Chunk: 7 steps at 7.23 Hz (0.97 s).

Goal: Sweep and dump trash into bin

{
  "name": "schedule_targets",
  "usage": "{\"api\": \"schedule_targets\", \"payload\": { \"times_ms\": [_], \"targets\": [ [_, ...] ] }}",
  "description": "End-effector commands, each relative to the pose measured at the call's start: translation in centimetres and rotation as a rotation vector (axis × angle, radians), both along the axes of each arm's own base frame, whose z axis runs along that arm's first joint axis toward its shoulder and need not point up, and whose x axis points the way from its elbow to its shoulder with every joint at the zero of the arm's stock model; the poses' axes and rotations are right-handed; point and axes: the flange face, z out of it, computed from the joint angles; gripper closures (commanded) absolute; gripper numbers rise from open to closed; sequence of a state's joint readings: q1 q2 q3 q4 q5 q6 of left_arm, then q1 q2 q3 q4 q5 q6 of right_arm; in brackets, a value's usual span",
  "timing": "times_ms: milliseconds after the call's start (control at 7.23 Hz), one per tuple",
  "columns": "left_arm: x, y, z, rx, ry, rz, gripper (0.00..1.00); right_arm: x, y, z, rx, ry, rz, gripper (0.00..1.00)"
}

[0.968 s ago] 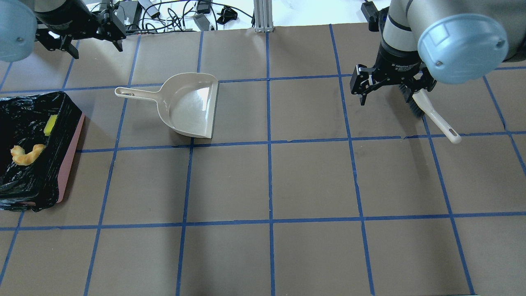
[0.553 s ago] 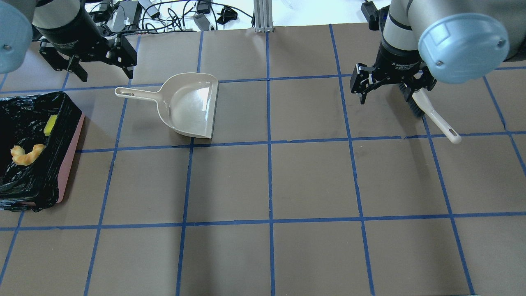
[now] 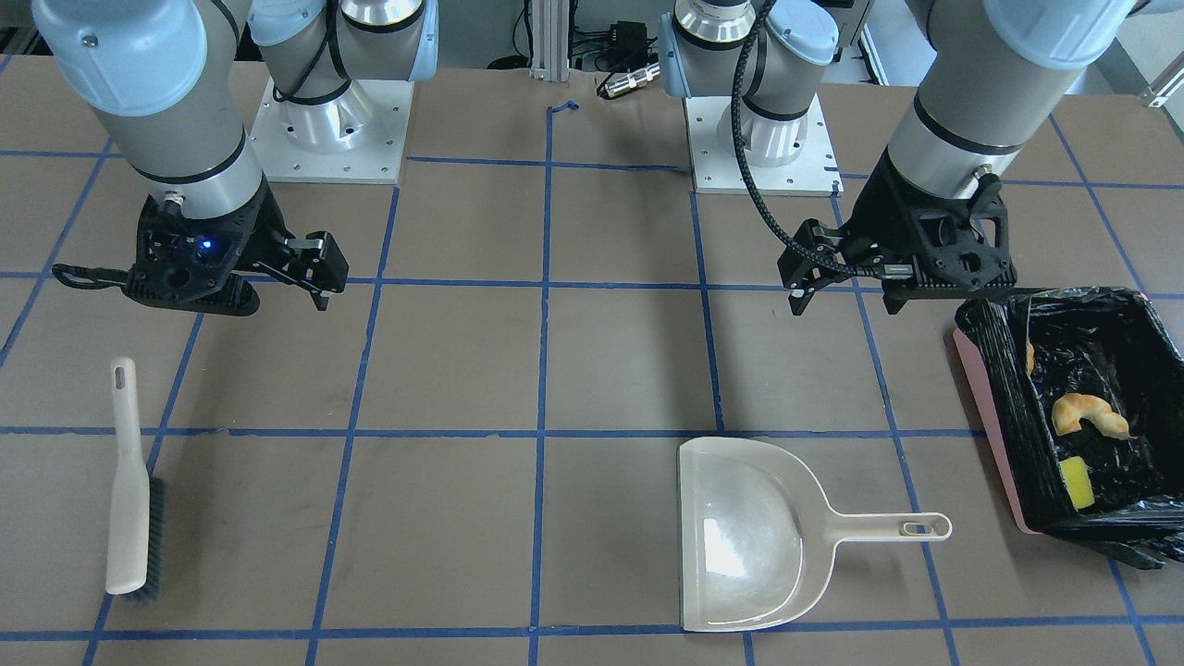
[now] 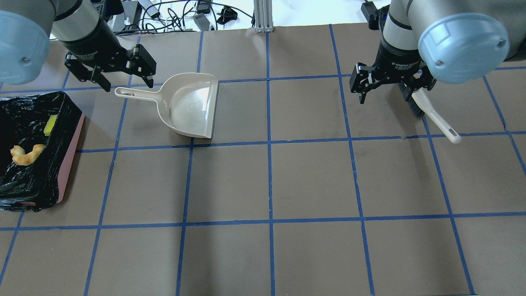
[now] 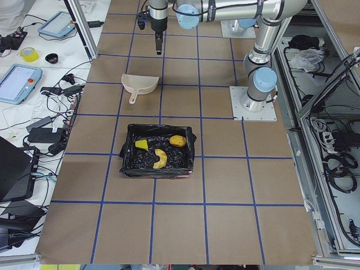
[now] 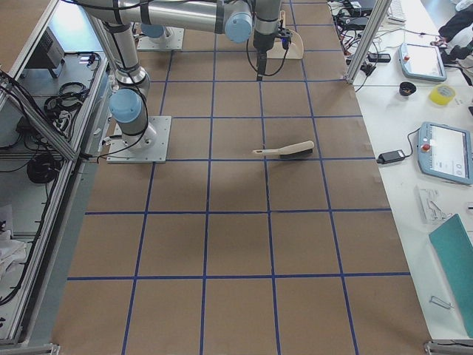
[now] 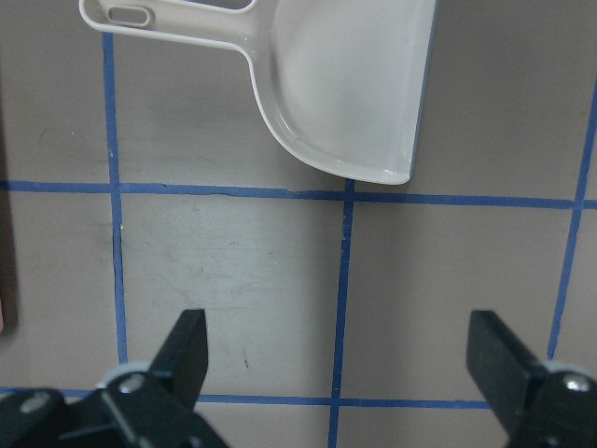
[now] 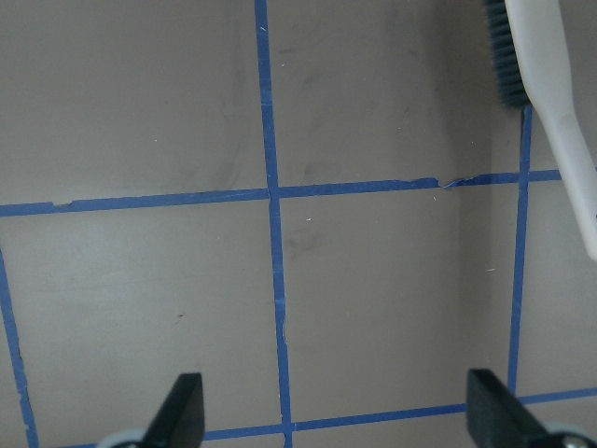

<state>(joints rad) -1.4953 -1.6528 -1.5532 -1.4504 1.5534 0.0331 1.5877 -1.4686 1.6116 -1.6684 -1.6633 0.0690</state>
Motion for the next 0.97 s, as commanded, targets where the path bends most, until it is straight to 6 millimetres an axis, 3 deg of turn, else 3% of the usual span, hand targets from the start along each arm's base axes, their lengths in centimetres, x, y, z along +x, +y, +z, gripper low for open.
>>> {"api": "schedule_targets", "payload": {
  "times_ms": [0, 277, 830],
  "targets": [
    [-0.1, -0.6, -0.7, -0.004, -0.002, -0.015, 0.00, 0.0, 0.0, 0.1, -0.002, -0.002, 0.000, 0.00],
    [-2.1, -0.1, -0.6, -0.007, -0.028, -0.117, 0.00, 0.1, 0.0, 0.0, -0.001, -0.007, 0.000, 0.00],
    [-2.3, 0.1, -0.8, 0.005, -0.031, -0.082, 0.00, 0.1, 0.0, 0.0, -0.002, -0.005, 0.000, 0.00]
  ]
}}
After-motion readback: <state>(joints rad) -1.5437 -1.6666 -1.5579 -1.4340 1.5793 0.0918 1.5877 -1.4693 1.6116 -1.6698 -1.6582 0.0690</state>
